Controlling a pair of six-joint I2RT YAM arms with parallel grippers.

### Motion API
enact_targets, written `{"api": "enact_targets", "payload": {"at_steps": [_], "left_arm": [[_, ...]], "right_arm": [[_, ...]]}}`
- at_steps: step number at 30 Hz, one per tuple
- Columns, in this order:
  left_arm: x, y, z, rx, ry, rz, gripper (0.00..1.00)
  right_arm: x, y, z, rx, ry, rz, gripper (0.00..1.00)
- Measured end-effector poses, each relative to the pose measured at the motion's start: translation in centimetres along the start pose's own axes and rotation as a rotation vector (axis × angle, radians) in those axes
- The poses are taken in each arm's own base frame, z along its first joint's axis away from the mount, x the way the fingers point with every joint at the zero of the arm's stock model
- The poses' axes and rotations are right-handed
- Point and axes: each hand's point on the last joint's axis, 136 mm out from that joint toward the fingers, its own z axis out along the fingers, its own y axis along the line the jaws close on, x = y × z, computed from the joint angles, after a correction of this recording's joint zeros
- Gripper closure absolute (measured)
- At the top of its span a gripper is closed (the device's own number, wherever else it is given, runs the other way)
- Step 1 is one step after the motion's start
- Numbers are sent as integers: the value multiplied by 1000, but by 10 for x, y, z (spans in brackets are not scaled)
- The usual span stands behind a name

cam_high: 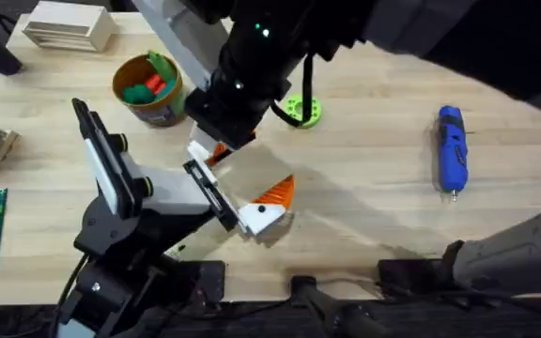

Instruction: Pick up the gripper from the table and insert it into the empty holder that is missing its gripper. Then pick up a screw, insert it into the mounting hole, and use the screwdriver to tighten it. Finally, clean up the table by picking up the vegetable and placing it into the bucket.

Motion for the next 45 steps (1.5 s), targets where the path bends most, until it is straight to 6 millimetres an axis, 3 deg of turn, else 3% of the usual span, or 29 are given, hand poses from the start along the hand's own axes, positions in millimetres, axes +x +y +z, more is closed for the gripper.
{"api": "enact_targets", "payload": {"at_steps": [45], "left_arm": [[1,0,0,-1,5,-10,14]], "right_arm": [[-5,-6,15,21,8,2,989]]}}
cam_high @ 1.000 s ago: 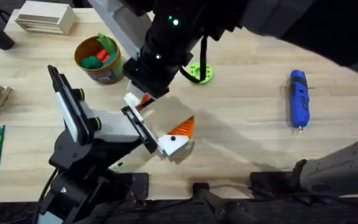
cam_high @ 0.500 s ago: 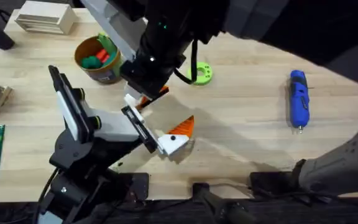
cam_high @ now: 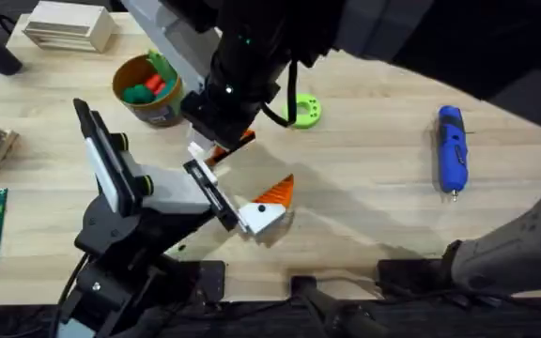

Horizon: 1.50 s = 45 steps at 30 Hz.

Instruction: Pick up the gripper from the table and insert it into the empty holder that is missing its gripper. Then pick up a screw, insert it into the mounting hole, and use the screwdriver to tighten it. Finally, clean up the table by picking up the vegetable and placing it into the bucket.

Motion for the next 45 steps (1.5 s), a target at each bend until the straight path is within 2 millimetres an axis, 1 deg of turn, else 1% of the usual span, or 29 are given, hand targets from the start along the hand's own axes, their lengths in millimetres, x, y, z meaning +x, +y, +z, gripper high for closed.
{"api": "enact_targets", "payload": {"at_steps": [2,4,6,7,9,14,18,19,21,22,24,27,30,34,35,36,38,39,40,41,42,43,45], "left_arm": [[0,0,0,0,0,0,13],[0,0,0,0,0,0,13],[0,0,0,0,0,1,14],[0,0,0,0,0,0,14],[0,0,0,0,0,0,14],[0,0,0,0,0,0,14],[0,0,0,1,0,1,14],[0,0,0,1,0,0,14],[0,0,0,1,0,1,14],[0,0,0,1,0,1,14],[0,0,0,1,0,0,13],[0,0,0,1,0,1,14],[0,0,0,1,0,1,14],[0,0,0,1,0,1,10],[0,0,0,0,0,1,42],[0,0,0,1,0,1,103],[0,0,0,1,0,5,259],[0,0,0,1,0,4,350],[0,0,0,1,0,8,465],[0,0,0,2,0,7,870],[0,0,0,1,0,12,963],[0,0,0,2,0,11,989],[0,0,0,2,0,10,995]], "right_arm": [[0,0,0,0,0,6,908],[0,0,0,0,0,9,760],[0,0,0,1,0,11,529],[0,-1,0,4,0,11,392],[0,-7,-1,29,-1,16,164],[2,-9,-1,34,9,21,159],[4,-17,-8,54,4,36,159],[3,-27,-24,54,-29,63,157],[6,-35,-38,44,-44,94,156],[17,-51,-54,36,-53,150,156],[30,-60,-58,24,-44,190,156],[53,-70,-57,2,-40,251,156],[75,-71,-59,-9,-68,296,156],[106,-54,-79,-29,-132,307,156],[115,-47,-86,-43,-156,302,155],[122,-40,-93,-57,-180,295,154],[137,-26,-105,-89,-227,281,154],[142,-22,-109,-100,-243,279,154],[147,-17,-113,-111,-262,280,154],[159,-8,-120,-132,-294,288,154],[161,-7,-122,-135,-300,289,154],[161,-6,-124,-137,-308,291,153],[162,-5,-125,-138,-313,294,152]]}}
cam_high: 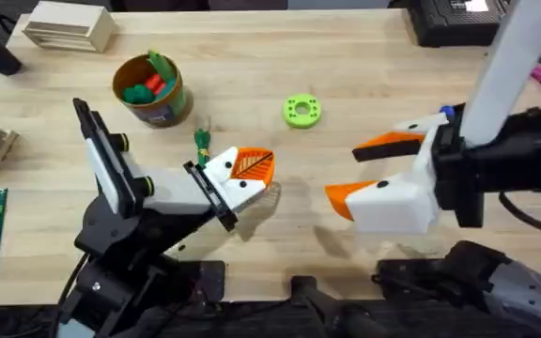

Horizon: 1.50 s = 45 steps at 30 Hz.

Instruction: Pick up the gripper from the table and insert it into the empty holder that is missing its gripper. Then pick up a screw, insert it into the mounting hole, and use the screwdriver to tighten it. Finally, clean up the table by picking up the vegetable and placing it into the bucket.

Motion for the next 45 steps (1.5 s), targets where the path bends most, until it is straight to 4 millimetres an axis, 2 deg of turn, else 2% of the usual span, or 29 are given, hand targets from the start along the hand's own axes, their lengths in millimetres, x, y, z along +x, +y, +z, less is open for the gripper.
{"api": "enact_targets", "payload": {"at_steps": [3,6,9,15,18,25,28,30,34,39,45], "left_arm": [[0,0,0,1,0,0,995],[0,0,0,2,0,0,995],[0,0,0,2,0,0,995],[0,0,0,2,0,0,996],[0,0,0,2,0,0,996],[0,0,0,2,0,0,996],[0,0,0,2,0,0,996],[0,0,0,2,0,0,996],[0,0,0,2,0,0,996],[0,0,0,2,0,0,996],[0,0,0,2,0,0,996]], "right_arm": [[2,-3,2,14,13,14,152],[7,-25,9,118,61,55,152],[13,-51,6,233,83,106,151],[7,-128,-26,519,5,239,151],[13,-172,-44,638,3,334,149],[47,-281,-66,779,79,555,150],[69,-316,-70,793,125,626,150],[85,-330,-68,783,167,668,149],[107,-346,-56,722,238,707,150],[123,-364,-34,663,314,695,150],[137,-381,-20,650,366,695,147]]}}
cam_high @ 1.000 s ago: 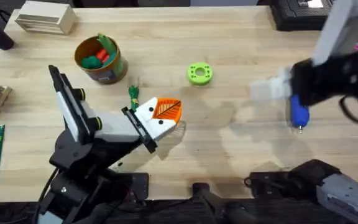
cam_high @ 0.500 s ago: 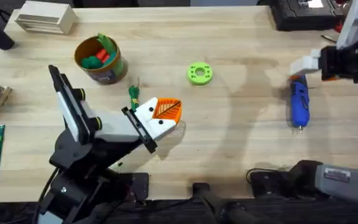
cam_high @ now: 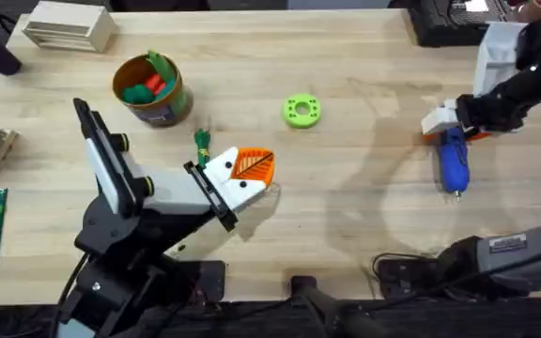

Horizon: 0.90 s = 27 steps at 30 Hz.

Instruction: Pick up the gripper from the table and insert it into the empty holder that is missing its gripper. Then pick up a screw, insert it into the mounting hole, and use the screwdriver to tighten it. Finally, clean up the table by picking up the vegetable and placing it into the bucket.

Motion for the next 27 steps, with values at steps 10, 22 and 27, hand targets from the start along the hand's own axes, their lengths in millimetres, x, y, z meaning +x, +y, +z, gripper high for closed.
{"api": "enact_targets", "payload": {"at_steps": [10,22,27], "left_arm": [[0,0,0,0,0,0,996],[0,0,0,0,0,0,996],[0,0,0,0,0,0,996]], "right_arm": [[-9,-6,8,22,-22,-18,614],[-14,-7,3,26,-44,-3,971],[-33,-10,-47,79,-219,27,971]]}}
